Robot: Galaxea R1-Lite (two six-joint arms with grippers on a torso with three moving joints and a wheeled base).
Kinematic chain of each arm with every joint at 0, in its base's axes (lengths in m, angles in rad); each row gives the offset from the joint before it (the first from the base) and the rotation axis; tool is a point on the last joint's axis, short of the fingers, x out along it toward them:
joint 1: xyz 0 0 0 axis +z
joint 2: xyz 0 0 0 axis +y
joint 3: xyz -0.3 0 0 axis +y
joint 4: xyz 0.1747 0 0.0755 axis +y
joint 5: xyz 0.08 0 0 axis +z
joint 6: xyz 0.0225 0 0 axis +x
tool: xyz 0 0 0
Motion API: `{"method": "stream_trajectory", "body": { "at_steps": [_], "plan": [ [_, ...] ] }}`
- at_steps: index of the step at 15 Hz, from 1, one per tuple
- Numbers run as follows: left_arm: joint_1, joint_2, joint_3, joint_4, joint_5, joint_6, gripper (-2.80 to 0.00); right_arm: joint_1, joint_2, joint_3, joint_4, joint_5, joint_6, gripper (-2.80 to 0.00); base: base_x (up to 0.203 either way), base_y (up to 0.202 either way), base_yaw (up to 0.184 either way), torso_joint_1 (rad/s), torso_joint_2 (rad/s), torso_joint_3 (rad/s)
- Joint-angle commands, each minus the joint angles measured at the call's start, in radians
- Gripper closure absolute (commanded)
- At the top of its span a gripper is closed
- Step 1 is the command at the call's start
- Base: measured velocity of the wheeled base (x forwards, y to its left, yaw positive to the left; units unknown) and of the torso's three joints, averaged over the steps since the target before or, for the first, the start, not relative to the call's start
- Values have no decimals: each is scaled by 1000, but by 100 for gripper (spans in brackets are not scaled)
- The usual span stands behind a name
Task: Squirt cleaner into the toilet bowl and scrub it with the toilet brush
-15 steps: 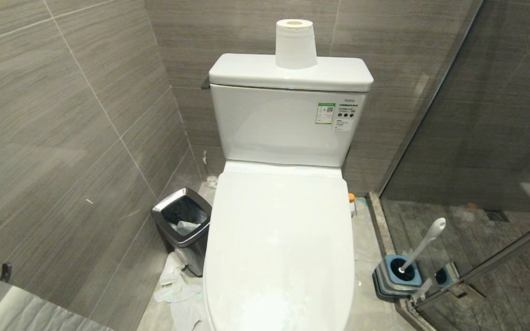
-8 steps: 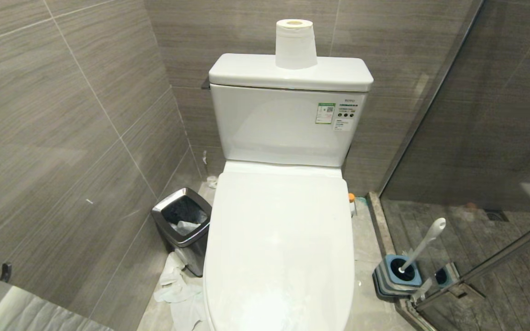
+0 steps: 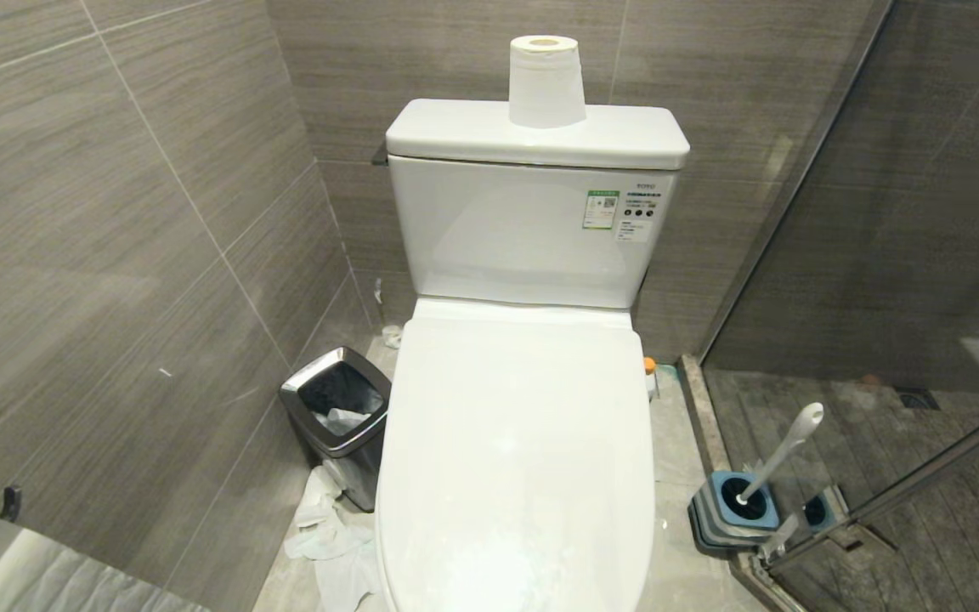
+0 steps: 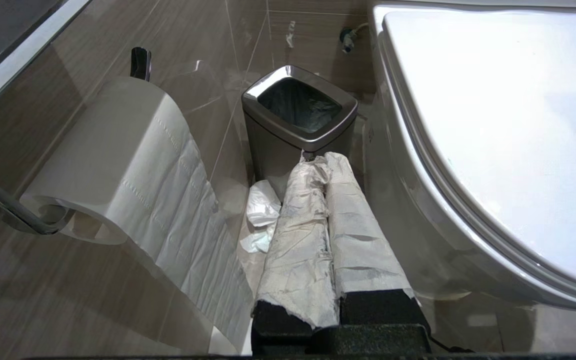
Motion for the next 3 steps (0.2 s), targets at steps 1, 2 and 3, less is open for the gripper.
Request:
{"method": "stream_trajectory", "body": {
  "at_steps": [1, 2, 3],
  "plan": [
    [0, 1, 8, 0, 0, -1, 0, 0, -1, 12, -1, 0, 0, 0, 0, 0, 0, 0, 0, 0],
    [0, 1, 8, 0, 0, -1, 0, 0, -1, 11, -1, 0, 1, 0, 0, 0, 0, 0, 0, 0],
    [0, 1, 8, 0, 0, -1, 0, 0, -1, 12, -1, 0, 1, 0, 0, 0, 0, 0, 0, 0]
  ]
}}
